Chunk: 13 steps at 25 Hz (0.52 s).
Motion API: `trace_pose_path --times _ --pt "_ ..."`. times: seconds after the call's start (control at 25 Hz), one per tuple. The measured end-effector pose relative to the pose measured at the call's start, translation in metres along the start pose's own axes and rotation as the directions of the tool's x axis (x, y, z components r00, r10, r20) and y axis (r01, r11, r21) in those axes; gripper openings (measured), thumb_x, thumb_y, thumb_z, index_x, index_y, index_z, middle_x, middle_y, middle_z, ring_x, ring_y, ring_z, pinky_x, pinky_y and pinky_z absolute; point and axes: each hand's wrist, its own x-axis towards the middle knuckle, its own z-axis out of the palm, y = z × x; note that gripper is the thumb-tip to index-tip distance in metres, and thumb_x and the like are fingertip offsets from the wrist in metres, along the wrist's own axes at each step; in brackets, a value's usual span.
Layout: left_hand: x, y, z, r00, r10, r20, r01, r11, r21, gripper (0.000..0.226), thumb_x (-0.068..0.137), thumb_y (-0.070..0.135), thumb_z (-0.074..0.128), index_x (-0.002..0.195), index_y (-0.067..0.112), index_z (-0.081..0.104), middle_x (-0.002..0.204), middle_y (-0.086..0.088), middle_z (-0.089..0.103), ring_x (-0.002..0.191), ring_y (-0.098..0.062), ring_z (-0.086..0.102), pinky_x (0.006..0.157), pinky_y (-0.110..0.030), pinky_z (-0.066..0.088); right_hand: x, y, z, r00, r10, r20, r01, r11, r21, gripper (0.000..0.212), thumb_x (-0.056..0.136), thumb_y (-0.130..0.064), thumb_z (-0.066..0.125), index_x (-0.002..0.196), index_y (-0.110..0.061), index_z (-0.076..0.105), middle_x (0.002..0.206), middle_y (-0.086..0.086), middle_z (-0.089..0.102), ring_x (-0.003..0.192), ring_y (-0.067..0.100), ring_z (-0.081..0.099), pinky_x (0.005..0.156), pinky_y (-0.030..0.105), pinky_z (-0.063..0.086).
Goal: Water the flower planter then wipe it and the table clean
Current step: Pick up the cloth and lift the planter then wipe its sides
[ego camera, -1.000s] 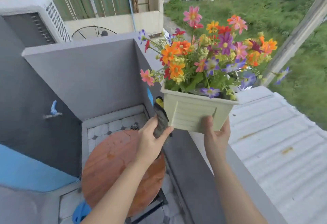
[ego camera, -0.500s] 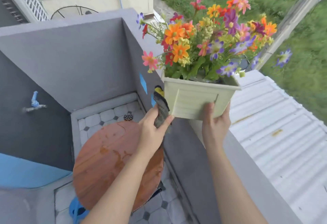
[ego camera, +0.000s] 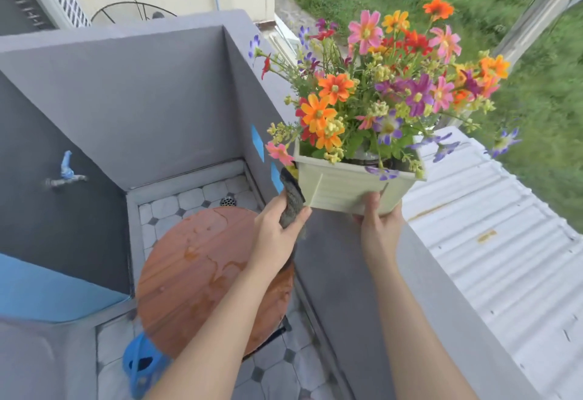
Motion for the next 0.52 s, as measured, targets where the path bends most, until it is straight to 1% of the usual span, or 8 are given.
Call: trace_pose_path --times 0.08,0.12,0.2,0.28,0.32,0.4,0.48,0.52 --pt "-0.006 0.001 -0.007 0.994 -0.105 0.030 0.106 0.993 -0.045 0.043 0.090 0.017 0.062 0.126 0.028 0.041 0.106 0.032 0.042 0.087 0.040 0.034 0.076 0.008 0.028 -0.001 -0.001 0.001 1.000 -0.003 -0.012 0.003 1.000 0.003 0.032 0.069 -0.056 0.055 0.095 -0.037 0.054 0.094 -0.009 0.058 0.083 0.004 0.060 0.055 0.016 0.053" --pt "-0.008 -0.004 -0.013 0.986 -0.168 0.005 0.168 0.981 -0.096 0.041 0.092 0.017 0.060 0.123 0.030 0.037 0.104 0.033 0.041 0.089 0.039 0.034 0.075 0.008 0.027 -0.001 0.000 0.001 1.000 0.004 -0.017 -0.003 1.000 0.007 0.029 0.071 -0.054 0.056 0.095 -0.037 0.054 0.094 -0.010 0.058 0.083 0.004 0.060 0.056 0.018 0.054" --pt "-0.011 -0.014 -0.030 0.933 -0.355 -0.055 0.331 0.909 -0.252 0.041 0.092 0.025 0.058 0.129 0.024 0.039 0.118 0.022 0.046 0.113 0.014 0.043 0.090 -0.012 0.034 0.000 0.001 0.004 0.998 0.016 -0.055 -0.017 1.000 -0.009 0.024 0.074 -0.052 0.057 0.093 -0.038 0.056 0.091 -0.011 0.061 0.085 0.012 0.062 0.065 0.034 0.059" --pt "-0.011 -0.025 -0.053 0.831 -0.551 -0.068 0.475 0.768 -0.430 0.066 0.084 0.035 0.057 0.143 0.024 0.030 0.140 0.009 0.041 0.125 -0.013 0.043 0.104 -0.036 0.036 0.000 0.005 0.005 0.992 0.023 -0.126 -0.030 0.998 -0.051 0.021 0.074 -0.057 0.057 0.088 -0.041 0.059 0.086 -0.009 0.063 0.088 0.024 0.066 0.076 0.051 0.057" --pt "-0.012 -0.031 -0.067 0.801 -0.593 -0.081 0.511 0.748 -0.423 0.072 0.078 0.039 0.055 0.145 0.027 0.030 0.145 0.003 0.039 0.128 -0.019 0.042 0.107 -0.043 0.035 0.000 0.005 0.005 0.988 0.026 -0.153 -0.038 0.997 -0.073 0.021 0.075 -0.063 0.056 0.085 -0.044 0.060 0.084 -0.007 0.063 0.089 0.030 0.066 0.077 0.055 0.055" --pt "-0.016 -0.033 -0.091 0.799 -0.593 -0.102 0.556 0.792 -0.250 0.076 0.070 0.045 0.049 0.143 0.028 0.035 0.147 0.000 0.038 0.131 -0.021 0.039 0.109 -0.047 0.033 0.001 0.009 0.004 0.986 0.018 -0.164 -0.042 0.989 -0.144 0.028 0.073 -0.079 0.050 0.080 -0.054 0.057 0.085 -0.007 0.056 0.088 0.037 0.064 0.078 0.055 0.053" --pt "-0.022 -0.026 -0.114 0.817 -0.555 -0.155 0.548 0.832 -0.090 0.068 0.077 0.044 0.048 0.142 0.026 0.037 0.145 0.002 0.040 0.132 -0.020 0.038 0.108 -0.039 0.031 0.001 0.012 0.002 0.989 -0.002 -0.149 -0.029 0.979 -0.203 0.033 0.068 -0.087 0.044 0.078 -0.058 0.055 0.084 -0.008 0.053 0.087 0.039 0.063 0.079 0.054 0.052" --pt "-0.025 -0.023 -0.124 0.831 -0.524 -0.187 0.527 0.849 -0.040 0.058 0.085 0.038 0.046 0.141 0.024 0.039 0.138 0.002 0.047 0.127 -0.020 0.041 0.102 -0.034 0.032 0.001 0.012 0.001 0.989 -0.022 -0.149 -0.012 0.975 -0.223 0.034 0.067 -0.088 0.043 0.078 -0.058 0.055 0.083 -0.006 0.055 0.086 0.039 0.064 0.079 0.053 0.053"
